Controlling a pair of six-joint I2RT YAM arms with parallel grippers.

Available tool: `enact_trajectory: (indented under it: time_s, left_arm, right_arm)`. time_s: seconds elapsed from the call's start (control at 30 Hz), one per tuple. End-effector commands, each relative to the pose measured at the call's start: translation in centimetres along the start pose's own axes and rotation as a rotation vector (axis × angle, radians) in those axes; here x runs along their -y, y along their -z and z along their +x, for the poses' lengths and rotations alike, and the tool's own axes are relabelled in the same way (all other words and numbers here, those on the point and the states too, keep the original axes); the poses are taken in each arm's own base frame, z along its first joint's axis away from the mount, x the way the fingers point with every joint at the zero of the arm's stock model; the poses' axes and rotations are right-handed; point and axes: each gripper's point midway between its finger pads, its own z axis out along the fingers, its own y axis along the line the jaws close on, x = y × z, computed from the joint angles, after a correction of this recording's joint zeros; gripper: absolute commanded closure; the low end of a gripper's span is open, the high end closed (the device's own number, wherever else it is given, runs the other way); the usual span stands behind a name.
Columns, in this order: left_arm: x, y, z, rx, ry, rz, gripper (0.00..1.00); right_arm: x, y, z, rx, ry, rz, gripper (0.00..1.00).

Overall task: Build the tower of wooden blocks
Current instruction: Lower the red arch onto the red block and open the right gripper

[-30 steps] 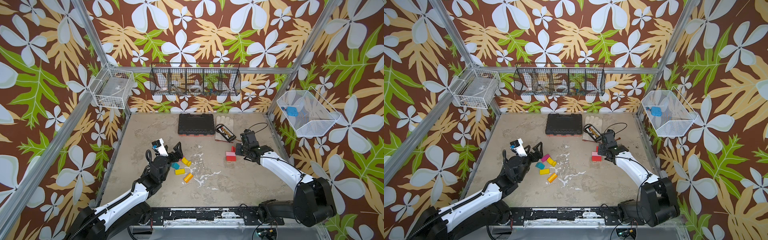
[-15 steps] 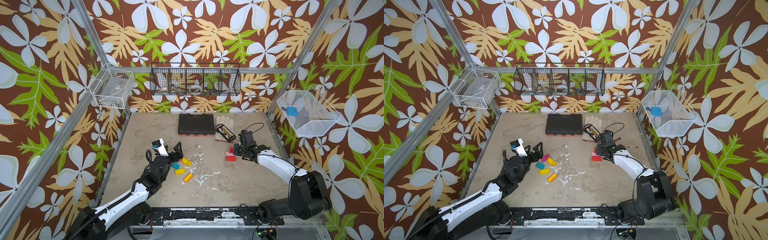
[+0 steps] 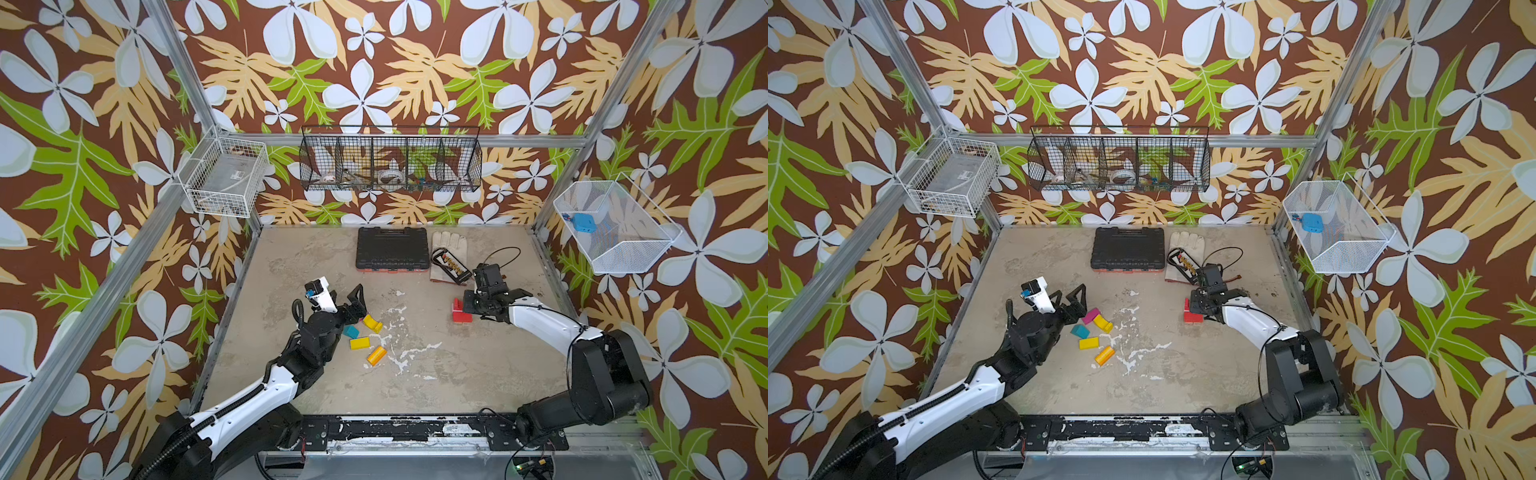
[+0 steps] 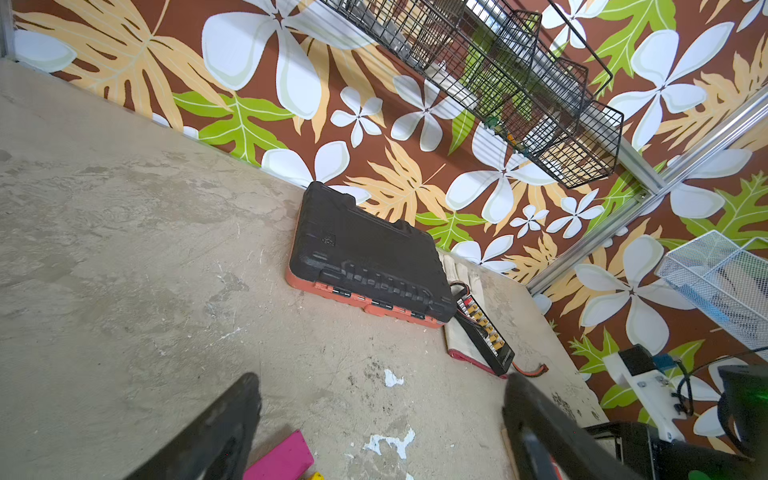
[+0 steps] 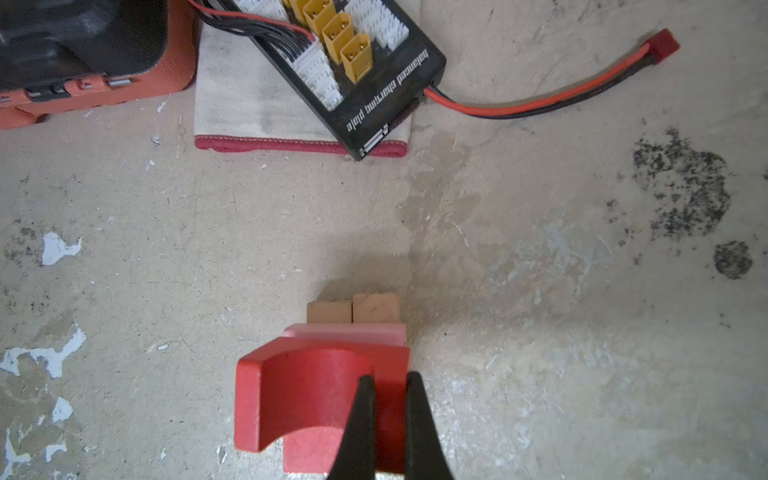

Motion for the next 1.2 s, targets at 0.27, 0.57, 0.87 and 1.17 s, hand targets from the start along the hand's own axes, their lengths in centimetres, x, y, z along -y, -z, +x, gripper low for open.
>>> enact_trajectory:
  time_s: [0.27, 0.57, 0.87, 1.17]
  left_arm:
    - [0.65, -0.11, -0.61, 0.017, 0.000, 0.023, 0.08]
    - [0.64, -0.05, -0.67, 0.018, 0.001, 0.023, 0.08]
    - [0.75, -0.03, -0.73, 0.018, 0.003, 0.027, 0.08]
    - [0.72, -0.03, -0.75, 0.019, 0.001, 0.026, 0.08]
  right_arm:
    - [0.05, -0.31, -0.55, 0.010, -0.008, 0.013, 1.00]
    - [0.08, -0.51, -0.47, 0.003, -0.007, 0.018, 0.97]
    - [0.17, -0.41, -0.49, 0.001, -0.005, 0.025, 0.88]
    - [0.12, -0.39, -0.48, 0.000, -0.004, 0.022, 0.77]
